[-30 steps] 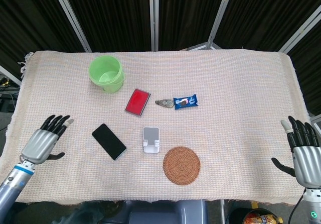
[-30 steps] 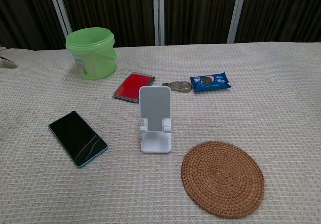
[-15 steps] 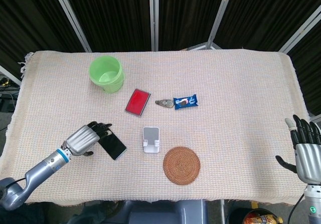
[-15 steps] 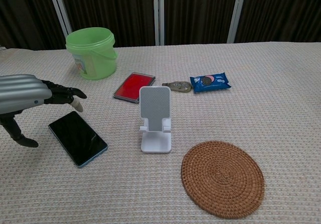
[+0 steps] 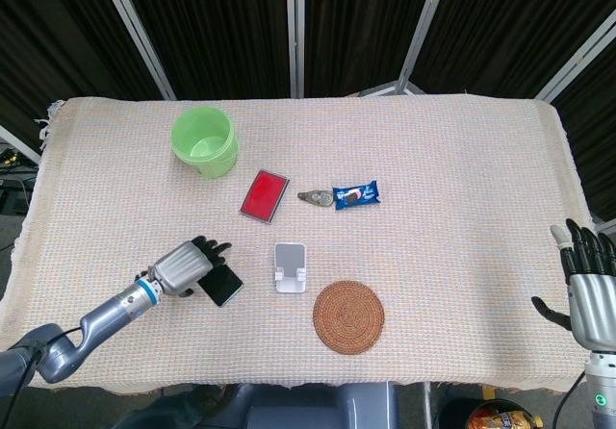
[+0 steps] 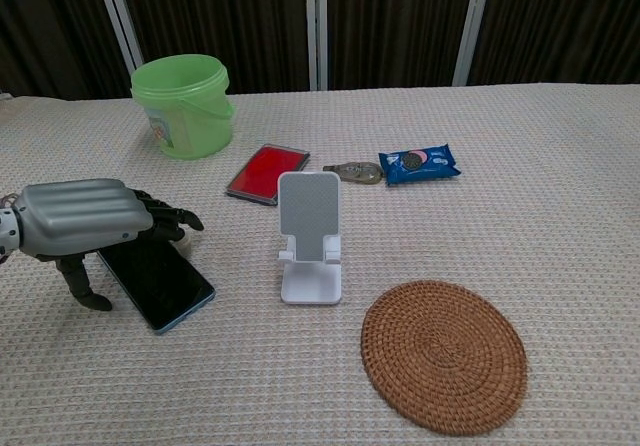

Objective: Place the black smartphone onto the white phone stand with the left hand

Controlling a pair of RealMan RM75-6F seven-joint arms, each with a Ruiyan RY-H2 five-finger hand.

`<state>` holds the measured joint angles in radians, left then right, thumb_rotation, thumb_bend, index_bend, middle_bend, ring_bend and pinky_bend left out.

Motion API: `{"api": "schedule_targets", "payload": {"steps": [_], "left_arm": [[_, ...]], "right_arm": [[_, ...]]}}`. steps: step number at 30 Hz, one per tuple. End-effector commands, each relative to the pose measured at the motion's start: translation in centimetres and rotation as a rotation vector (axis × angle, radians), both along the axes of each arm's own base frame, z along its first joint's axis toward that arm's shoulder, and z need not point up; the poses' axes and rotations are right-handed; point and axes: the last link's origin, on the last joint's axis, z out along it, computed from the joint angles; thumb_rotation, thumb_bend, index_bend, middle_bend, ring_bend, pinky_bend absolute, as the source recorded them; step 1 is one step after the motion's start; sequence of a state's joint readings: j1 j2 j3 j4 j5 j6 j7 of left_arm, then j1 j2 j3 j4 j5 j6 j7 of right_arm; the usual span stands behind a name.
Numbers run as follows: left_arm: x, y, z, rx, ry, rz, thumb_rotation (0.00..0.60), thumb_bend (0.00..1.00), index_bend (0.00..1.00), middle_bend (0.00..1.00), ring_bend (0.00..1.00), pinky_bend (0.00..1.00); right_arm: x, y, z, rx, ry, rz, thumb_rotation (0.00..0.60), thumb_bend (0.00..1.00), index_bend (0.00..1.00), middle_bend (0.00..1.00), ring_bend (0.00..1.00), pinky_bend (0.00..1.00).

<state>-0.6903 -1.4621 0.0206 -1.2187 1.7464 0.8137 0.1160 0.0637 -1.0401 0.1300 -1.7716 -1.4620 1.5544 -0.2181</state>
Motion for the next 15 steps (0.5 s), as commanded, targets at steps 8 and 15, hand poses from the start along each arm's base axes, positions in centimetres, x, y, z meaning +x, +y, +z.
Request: {"api": "schedule_targets", "payload": {"steps": [8, 15], "left_arm": [[0.7, 0.5, -1.4, -0.013, 0.032, -0.043, 0.6, 0.0, 0.35, 0.23, 0.31, 0.32], [1.1, 0.5, -1.3, -0.001, 0.018, -0.067, 0.6, 0.0, 0.48, 0.36, 0.44, 0.43]], "right_arm": [[0.0, 0.0, 0.1, -0.01, 0.005, -0.002, 0.6, 0.0, 0.0, 0.0, 0.0, 0.0], [-0.1, 0.0, 0.2, -0.009, 0.002, -0.006, 0.6, 0.0, 0.0, 0.0, 0.0, 0.0]]}}
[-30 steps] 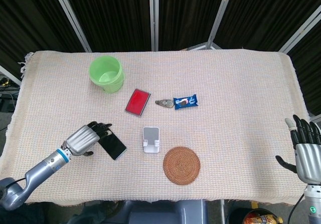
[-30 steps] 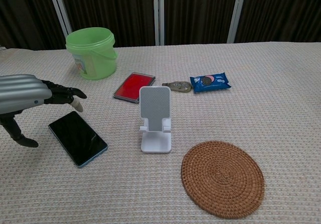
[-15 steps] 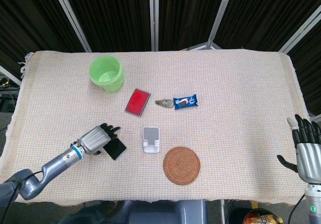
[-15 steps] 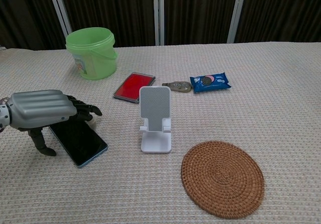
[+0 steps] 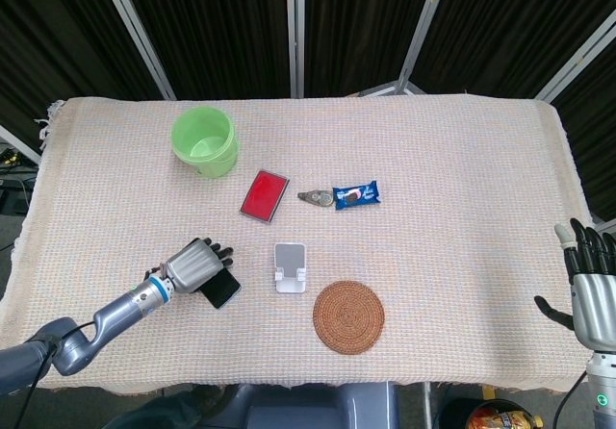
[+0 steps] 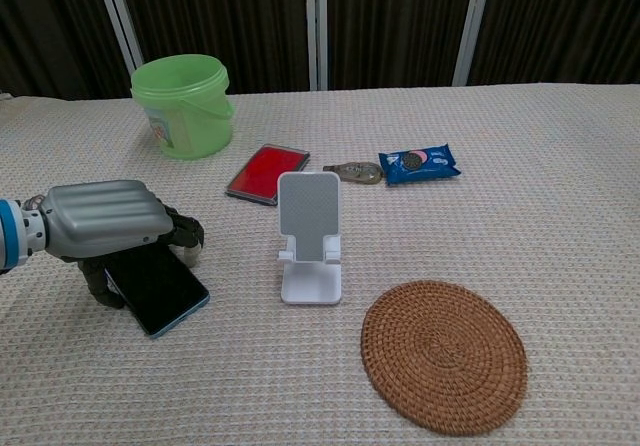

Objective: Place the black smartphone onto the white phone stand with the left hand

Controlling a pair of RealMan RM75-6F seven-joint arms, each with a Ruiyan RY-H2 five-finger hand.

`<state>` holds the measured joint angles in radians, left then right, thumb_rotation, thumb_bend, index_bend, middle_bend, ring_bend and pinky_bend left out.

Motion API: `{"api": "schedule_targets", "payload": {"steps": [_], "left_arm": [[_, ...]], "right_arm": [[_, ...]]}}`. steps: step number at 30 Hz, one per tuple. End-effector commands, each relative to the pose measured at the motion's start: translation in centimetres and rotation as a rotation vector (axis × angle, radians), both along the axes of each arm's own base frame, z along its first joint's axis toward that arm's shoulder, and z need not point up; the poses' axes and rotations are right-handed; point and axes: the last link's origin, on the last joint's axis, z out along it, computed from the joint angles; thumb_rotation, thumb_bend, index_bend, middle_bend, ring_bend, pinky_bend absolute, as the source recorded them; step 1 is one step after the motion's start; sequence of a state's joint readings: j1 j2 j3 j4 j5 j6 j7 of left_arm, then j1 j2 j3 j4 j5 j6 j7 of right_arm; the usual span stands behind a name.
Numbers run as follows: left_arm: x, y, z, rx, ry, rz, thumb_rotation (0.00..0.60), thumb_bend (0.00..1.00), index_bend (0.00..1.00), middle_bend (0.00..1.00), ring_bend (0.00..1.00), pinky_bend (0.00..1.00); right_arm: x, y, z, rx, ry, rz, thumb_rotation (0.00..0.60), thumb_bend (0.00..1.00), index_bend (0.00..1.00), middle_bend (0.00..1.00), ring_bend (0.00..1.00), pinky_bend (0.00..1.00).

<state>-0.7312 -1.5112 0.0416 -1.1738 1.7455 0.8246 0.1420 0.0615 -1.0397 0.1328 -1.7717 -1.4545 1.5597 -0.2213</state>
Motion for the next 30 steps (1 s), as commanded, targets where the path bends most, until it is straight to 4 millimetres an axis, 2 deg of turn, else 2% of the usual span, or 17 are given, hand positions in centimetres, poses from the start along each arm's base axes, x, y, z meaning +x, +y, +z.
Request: {"api": "schedule_targets", "payload": {"steps": [1, 4, 7, 12, 16, 19, 21, 30], "left_arm": [[0.1, 0.1, 0.4, 0.011, -0.007, -0.011, 0.6, 0.0, 0.48, 0.36, 0.44, 0.43], [0.6, 0.3, 1.3, 0.037, -0.028, -0.035, 0.6, 0.0, 0.5, 0.36, 0.44, 0.43], [2.2, 0.8, 3.6, 0.094, -0.089, -0.093, 0.6, 0.0, 0.51, 0.36, 0.44, 0.43], [4.2, 1.3, 6.1, 0.151, -0.125, -0.16, 0.6, 0.0, 0.52, 0.37, 0.44, 0.43], [7.0, 1.4, 7.8, 0.207, -0.148, -0.296, 0.6, 0.0, 0.53, 0.37, 0.44, 0.43], [8.4, 1.3, 8.0, 0.227, -0.134, -0.402, 0.6, 0.0, 0.56, 0.37, 0.44, 0.43], [10.2, 1.4, 7.7, 0.268, -0.081, -0.549, 0.6, 0.0, 0.57, 0.37, 0.44, 0.43], [14.7, 1.6, 4.6, 0.334, 0.071, -0.882, 0.6, 0.0, 0.56, 0.37, 0.44, 0.42]], "right_arm": [[0.0, 0.0, 0.0, 0.002, -0.001, 0.001, 0.6, 0.0, 0.0, 0.0, 0.0, 0.0], [0.0, 0.0, 0.1, 0.002, -0.005, 0.002, 0.6, 0.0, 0.0, 0.0, 0.0, 0.0], [0.1, 0.1, 0.3, 0.001, -0.015, 0.005, 0.6, 0.0, 0.0, 0.0, 0.0, 0.0], [0.1, 0.2, 0.5, 0.0, -0.025, 0.009, 0.6, 0.0, 0.0, 0.0, 0.0, 0.0], [0.1, 0.2, 0.7, -0.004, -0.036, 0.011, 0.6, 0.0, 0.0, 0.0, 0.0, 0.0], [0.2, 0.2, 0.8, -0.006, -0.041, 0.013, 0.6, 0.0, 0.0, 0.0, 0.0, 0.0], [0.2, 0.2, 0.9, -0.005, -0.048, 0.015, 0.6, 0.0, 0.0, 0.0, 0.0, 0.0], [-0.1, 0.3, 1.3, -0.006, -0.067, 0.009, 0.6, 0.0, 0.0, 0.0, 0.0, 0.0]]}}
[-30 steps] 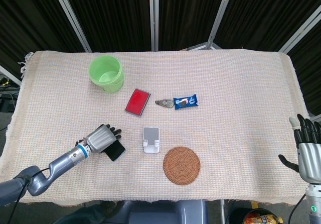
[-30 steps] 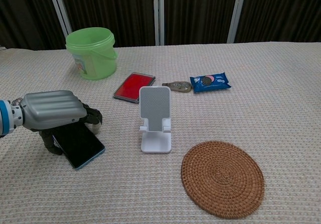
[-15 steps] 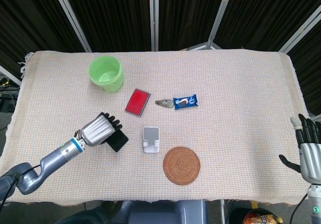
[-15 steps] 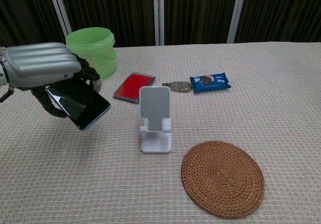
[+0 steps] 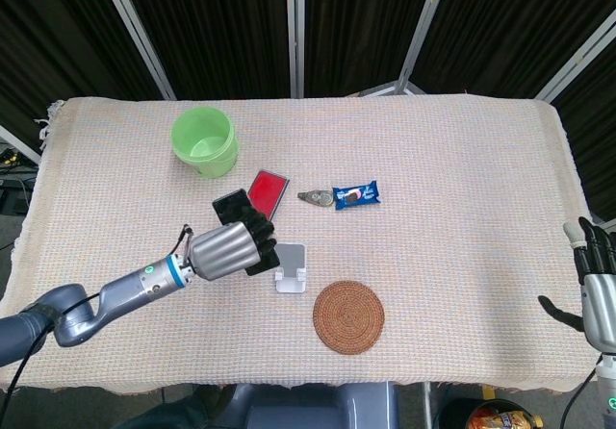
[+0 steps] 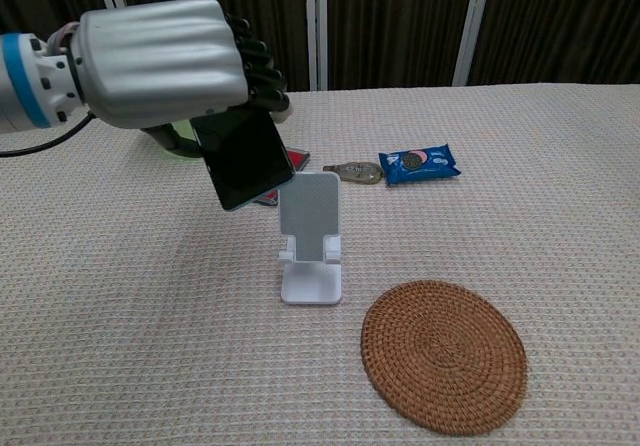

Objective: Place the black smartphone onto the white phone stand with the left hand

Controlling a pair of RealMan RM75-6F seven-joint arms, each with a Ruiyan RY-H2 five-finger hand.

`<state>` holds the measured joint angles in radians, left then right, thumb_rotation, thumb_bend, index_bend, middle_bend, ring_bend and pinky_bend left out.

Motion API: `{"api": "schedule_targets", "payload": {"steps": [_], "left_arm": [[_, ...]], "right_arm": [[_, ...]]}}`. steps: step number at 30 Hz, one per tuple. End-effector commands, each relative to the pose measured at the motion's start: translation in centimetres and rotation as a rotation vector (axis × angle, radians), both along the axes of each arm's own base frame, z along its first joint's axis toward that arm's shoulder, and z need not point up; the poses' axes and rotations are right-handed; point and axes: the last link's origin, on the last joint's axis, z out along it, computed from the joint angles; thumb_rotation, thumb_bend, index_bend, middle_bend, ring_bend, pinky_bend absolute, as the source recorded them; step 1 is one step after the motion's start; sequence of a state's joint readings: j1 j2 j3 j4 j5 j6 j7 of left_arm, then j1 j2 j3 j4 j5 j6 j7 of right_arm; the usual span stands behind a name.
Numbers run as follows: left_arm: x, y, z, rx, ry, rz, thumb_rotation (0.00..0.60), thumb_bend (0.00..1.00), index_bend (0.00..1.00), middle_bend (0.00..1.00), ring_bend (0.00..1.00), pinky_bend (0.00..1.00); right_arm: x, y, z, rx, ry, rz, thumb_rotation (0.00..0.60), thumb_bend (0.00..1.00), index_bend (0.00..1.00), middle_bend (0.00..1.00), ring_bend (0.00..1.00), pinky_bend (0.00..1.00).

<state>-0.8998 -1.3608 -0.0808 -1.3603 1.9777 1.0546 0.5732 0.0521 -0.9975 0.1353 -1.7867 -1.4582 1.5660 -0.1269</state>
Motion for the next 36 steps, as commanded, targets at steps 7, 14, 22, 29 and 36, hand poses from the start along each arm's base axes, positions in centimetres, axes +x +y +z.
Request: {"api": "schedule_targets", "payload": {"steps": [7, 14, 22, 29, 36], "left_arm": [[3.0, -0.5, -3.7, 0.043, 0.19, -0.236, 0.6, 0.0, 0.53, 0.36, 0.44, 0.41], [3.3, -0.4, -4.5, 0.07, 0.265, -0.291, 0.6, 0.01, 0.51, 0.36, 0.44, 0.4], [4.1, 0.3, -5.2, 0.118, 0.296, -0.312, 0.6, 0.01, 0.5, 0.34, 0.43, 0.38], [4.3, -0.4, -5.9, 0.145, 0.334, -0.339, 0.6, 0.0, 0.48, 0.29, 0.4, 0.35], [4.3, -0.8, -6.3, 0.196, 0.362, -0.355, 0.6, 0.0, 0.47, 0.27, 0.39, 0.35]], "right_arm": [[-0.5, 0.1, 0.6, -0.011, -0.014, -0.016, 0.6, 0.0, 0.0, 0.0, 0.0, 0.0], [-0.7, 0.2, 1.0, -0.019, -0.024, -0.019, 0.6, 0.0, 0.0, 0.0, 0.0, 0.0], [-0.9, 0.1, 1.2, -0.018, -0.037, -0.026, 0.6, 0.0, 0.0, 0.0, 0.0, 0.0], [-1.0, 0.1, 1.3, -0.017, -0.045, -0.028, 0.6, 0.0, 0.0, 0.0, 0.0, 0.0], [-1.0, 0.2, 1.6, -0.022, -0.054, -0.023, 0.6, 0.0, 0.0, 0.0, 0.0, 0.0]]}}
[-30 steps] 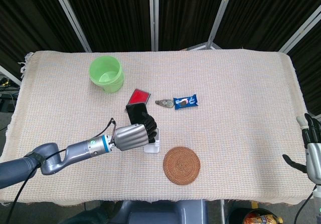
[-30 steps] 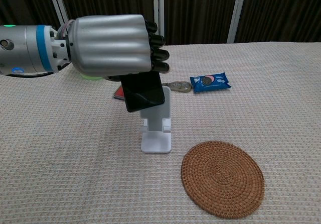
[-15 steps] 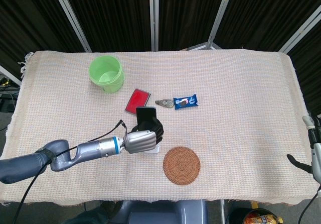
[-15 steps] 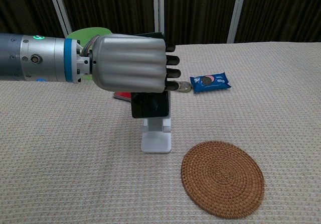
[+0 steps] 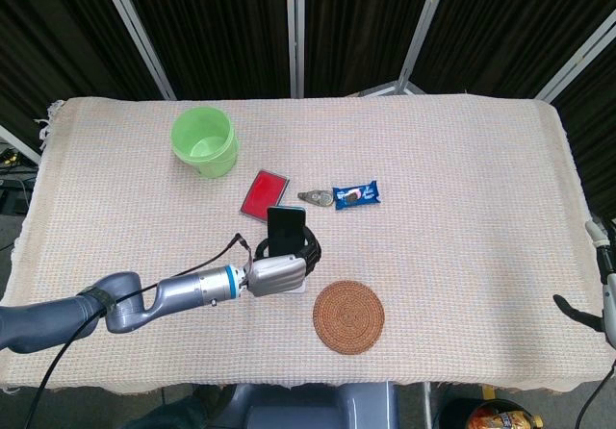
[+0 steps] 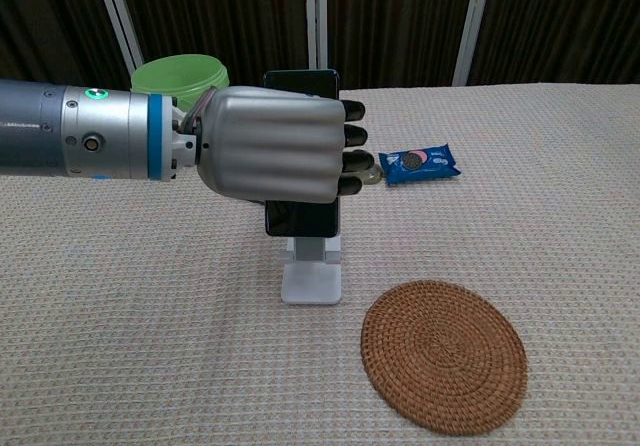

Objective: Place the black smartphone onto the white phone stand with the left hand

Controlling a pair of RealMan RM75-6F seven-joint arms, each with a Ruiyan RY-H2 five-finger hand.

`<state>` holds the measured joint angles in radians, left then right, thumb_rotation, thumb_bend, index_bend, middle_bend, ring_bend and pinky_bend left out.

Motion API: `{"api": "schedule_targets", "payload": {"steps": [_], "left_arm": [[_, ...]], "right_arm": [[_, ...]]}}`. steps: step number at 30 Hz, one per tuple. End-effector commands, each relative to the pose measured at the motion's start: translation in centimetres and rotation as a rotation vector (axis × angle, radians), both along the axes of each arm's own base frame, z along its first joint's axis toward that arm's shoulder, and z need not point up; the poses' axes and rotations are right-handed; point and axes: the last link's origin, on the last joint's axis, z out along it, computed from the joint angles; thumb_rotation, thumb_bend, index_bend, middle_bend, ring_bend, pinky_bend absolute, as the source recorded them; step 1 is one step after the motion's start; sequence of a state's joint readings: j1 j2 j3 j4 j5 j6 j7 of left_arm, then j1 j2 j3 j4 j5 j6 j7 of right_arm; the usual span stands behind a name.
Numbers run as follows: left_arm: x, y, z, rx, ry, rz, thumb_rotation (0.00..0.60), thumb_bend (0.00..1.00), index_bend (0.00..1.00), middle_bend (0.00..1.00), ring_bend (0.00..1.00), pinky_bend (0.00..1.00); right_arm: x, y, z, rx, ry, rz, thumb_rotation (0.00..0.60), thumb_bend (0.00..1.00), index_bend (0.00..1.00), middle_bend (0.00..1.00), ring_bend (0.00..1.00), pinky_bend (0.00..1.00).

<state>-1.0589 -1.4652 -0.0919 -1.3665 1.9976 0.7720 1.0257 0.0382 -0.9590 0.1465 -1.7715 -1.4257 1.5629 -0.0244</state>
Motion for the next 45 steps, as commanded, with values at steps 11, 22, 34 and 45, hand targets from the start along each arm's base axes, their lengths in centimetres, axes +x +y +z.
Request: {"api": "schedule_targets", "payload": {"steps": [11, 22, 34, 45], "left_arm": [[-0.2, -1.0, -1.9, 0.012, 0.002, 0.01, 0.6, 0.0, 0.46, 0.27, 0.39, 0.35], [-0.6, -1.4, -2.8, 0.005, 0.013, 0.009, 0.6, 0.0, 0.41, 0.19, 0.3, 0.29], [-0.4, -1.4, -2.0, 0.021, -0.018, 0.019, 0.6, 0.0, 0.07, 0.0, 0.0, 0.06], [-2.1, 0.8, 7.2, 0.064, -0.504, 0.407, 0.6, 0.0, 0.06, 0.0, 0.0, 0.0]], "right_arm": [[-0.1, 0.2, 0.4, -0.005, -0.012, 0.0, 0.6, 0.0, 0.0, 0.0, 0.0, 0.0], [-0.2, 0.2, 0.6, -0.007, -0.016, -0.001, 0.6, 0.0, 0.0, 0.0, 0.0, 0.0], [-0.1, 0.3, 0.6, -0.005, -0.017, 0.003, 0.6, 0.0, 0.0, 0.0, 0.0, 0.0], [0.2, 0.4, 0.4, 0.01, -0.022, 0.014, 0.6, 0.0, 0.0, 0.0, 0.0, 0.0]]}}
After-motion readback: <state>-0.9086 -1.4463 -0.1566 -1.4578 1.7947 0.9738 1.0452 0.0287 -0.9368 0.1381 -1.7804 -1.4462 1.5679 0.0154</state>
